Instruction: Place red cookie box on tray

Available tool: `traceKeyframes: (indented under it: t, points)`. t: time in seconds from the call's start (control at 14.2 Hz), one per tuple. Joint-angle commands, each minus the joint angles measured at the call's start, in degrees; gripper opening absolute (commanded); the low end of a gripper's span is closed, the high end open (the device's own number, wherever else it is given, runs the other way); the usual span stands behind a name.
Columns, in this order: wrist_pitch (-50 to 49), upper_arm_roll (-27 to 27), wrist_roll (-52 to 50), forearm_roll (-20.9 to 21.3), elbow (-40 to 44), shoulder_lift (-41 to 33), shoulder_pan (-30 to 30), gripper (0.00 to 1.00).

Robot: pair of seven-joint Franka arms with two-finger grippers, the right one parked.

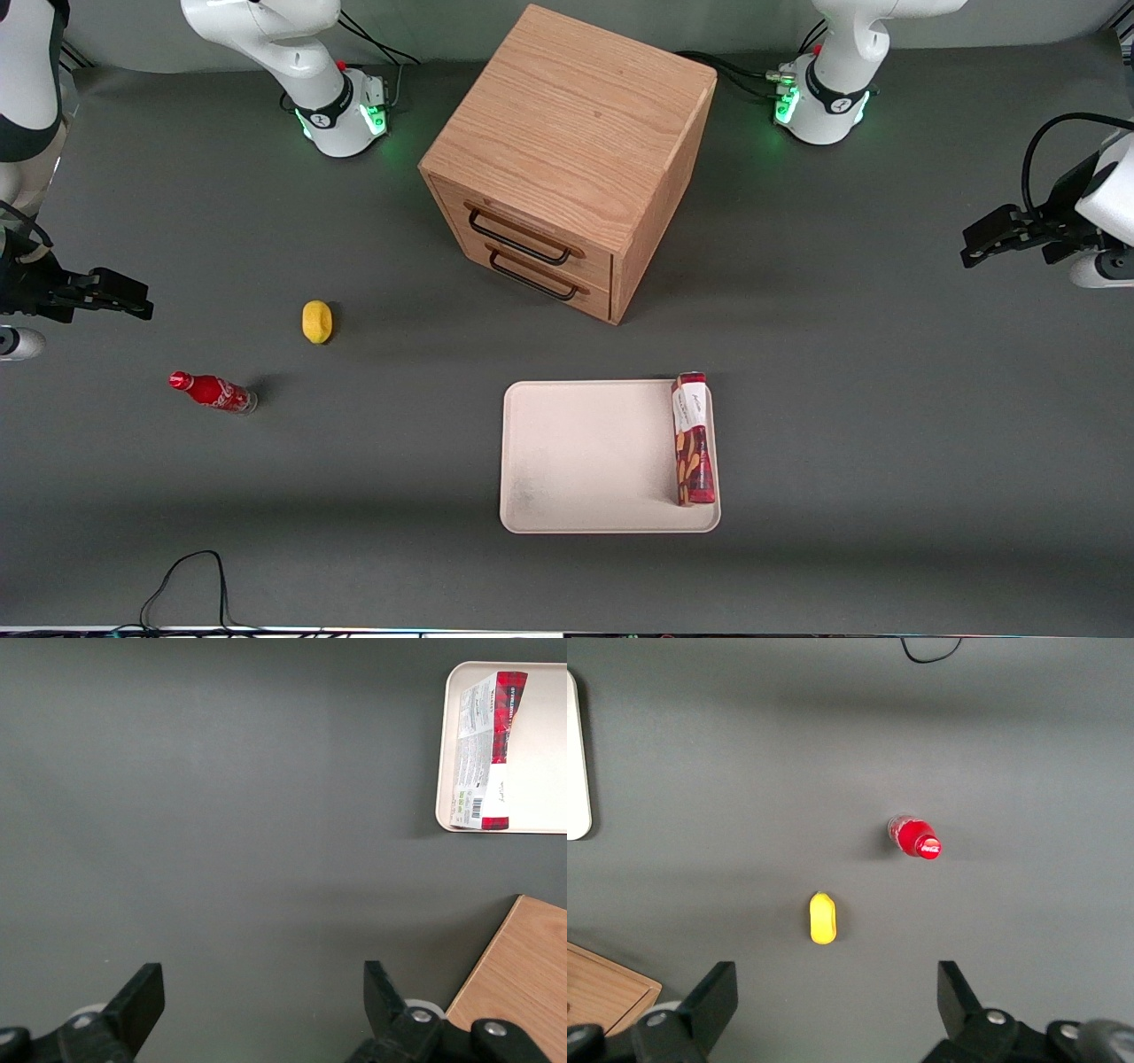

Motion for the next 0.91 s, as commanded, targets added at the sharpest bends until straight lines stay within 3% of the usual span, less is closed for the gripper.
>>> traceKeyframes:
  t: [0.0, 0.84]
  points:
    - [-2.55, 0.01, 1.84, -0.28, -0.21, -1.04, 0.34, 1.00]
    - [-5.11, 0.53, 3.07, 0.77, -0.03, -1.13, 0.69, 1.00]
